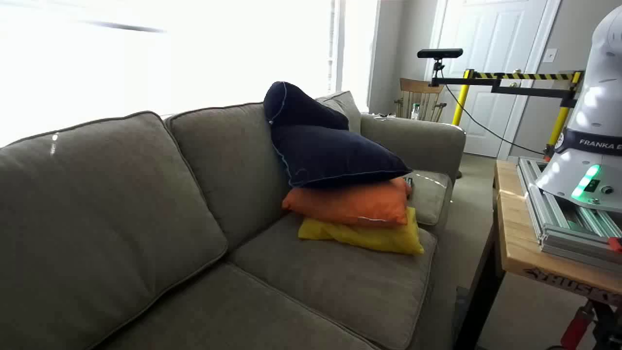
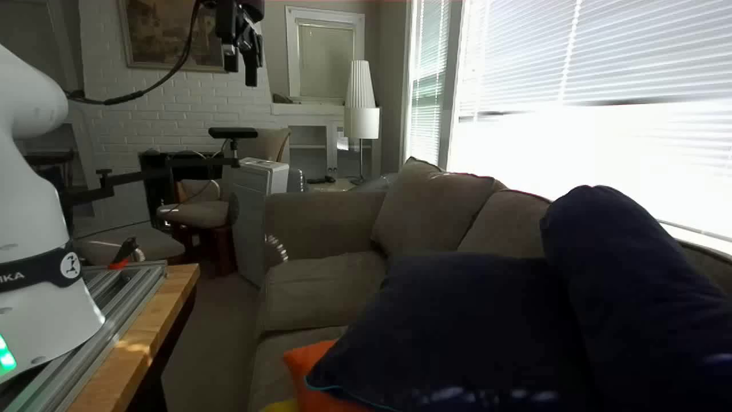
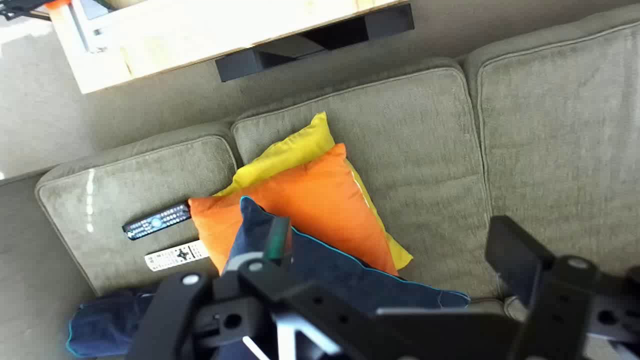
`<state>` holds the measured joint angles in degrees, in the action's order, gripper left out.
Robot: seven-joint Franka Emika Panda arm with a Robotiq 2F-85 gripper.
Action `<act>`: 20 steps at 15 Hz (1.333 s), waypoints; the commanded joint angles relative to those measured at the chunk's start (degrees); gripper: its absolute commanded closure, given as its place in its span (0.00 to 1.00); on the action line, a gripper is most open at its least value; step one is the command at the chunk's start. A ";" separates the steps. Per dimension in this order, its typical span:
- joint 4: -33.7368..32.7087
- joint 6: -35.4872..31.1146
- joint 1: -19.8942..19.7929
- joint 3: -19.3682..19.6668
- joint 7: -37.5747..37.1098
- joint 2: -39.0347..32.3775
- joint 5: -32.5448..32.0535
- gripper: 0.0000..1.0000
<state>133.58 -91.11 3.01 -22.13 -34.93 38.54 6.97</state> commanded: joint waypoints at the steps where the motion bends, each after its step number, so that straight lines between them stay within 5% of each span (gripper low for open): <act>1: -0.11 0.05 0.92 0.67 -0.48 -0.29 -0.45 0.00; 8: 0.06 -0.16 0.79 1.05 0.31 -0.23 -1.02 0.00; 12: 1.71 -3.30 -4.55 3.69 -5.71 -2.95 -2.37 0.00; 20: 11.05 -33.17 -7.98 10.73 -8.53 -5.48 -1.35 0.00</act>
<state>141.10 -115.05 -5.75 -12.37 -42.34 32.42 5.59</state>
